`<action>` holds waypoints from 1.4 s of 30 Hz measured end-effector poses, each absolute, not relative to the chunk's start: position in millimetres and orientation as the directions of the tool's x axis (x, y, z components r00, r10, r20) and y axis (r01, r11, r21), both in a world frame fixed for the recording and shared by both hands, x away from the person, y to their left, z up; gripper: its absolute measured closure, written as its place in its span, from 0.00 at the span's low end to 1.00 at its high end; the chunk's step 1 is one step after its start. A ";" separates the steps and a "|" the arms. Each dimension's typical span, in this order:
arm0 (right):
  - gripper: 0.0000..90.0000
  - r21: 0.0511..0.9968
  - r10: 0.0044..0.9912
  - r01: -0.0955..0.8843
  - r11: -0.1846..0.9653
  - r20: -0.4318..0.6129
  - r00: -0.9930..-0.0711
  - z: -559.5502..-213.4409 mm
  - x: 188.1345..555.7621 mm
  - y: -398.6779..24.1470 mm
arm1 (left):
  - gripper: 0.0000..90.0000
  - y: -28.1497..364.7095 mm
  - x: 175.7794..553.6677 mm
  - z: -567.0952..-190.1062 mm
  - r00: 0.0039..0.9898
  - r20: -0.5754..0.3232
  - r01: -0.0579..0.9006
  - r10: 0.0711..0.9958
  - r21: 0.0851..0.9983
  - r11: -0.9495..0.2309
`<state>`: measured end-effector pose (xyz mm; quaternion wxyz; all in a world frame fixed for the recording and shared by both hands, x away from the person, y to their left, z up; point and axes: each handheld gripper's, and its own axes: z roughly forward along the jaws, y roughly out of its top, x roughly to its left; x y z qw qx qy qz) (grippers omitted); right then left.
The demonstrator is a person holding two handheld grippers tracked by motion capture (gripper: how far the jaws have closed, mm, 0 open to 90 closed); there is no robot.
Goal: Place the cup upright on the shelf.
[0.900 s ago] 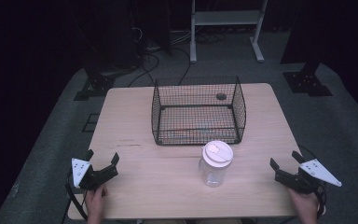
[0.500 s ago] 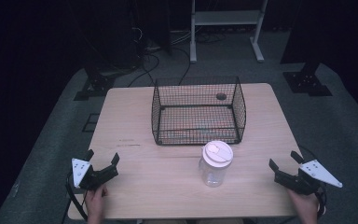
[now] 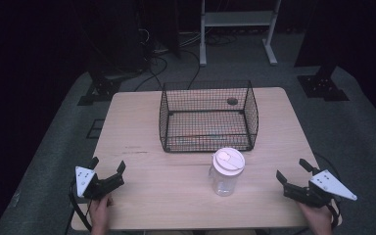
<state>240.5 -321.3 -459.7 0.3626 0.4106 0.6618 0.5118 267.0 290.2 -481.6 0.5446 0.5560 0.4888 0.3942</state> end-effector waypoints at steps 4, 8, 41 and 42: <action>0.10 0.975 0.897 0.166 0.151 -0.065 -0.437 -457.5 239.2 -313.4 | 0.00 290.2 266.9 -481.6 0.212 -0.095 0.114 0.973 0.991 0.072; 0.10 0.974 0.885 0.158 0.160 -0.071 -0.460 -454.3 237.4 -306.9 | 0.00 290.1 267.0 -481.6 0.212 -0.093 0.114 0.973 0.991 0.070; 0.09 0.979 0.738 0.089 0.183 -0.077 -0.670 -434.1 218.6 -245.9 | 0.00 291.2 266.8 -481.8 0.215 -0.102 0.114 0.971 0.990 0.079; 0.09 0.979 0.734 0.089 0.184 -0.077 -0.675 -433.9 218.3 -244.4 | 0.00 291.2 266.8 -481.8 0.214 -0.103 0.114 0.971 0.990 0.079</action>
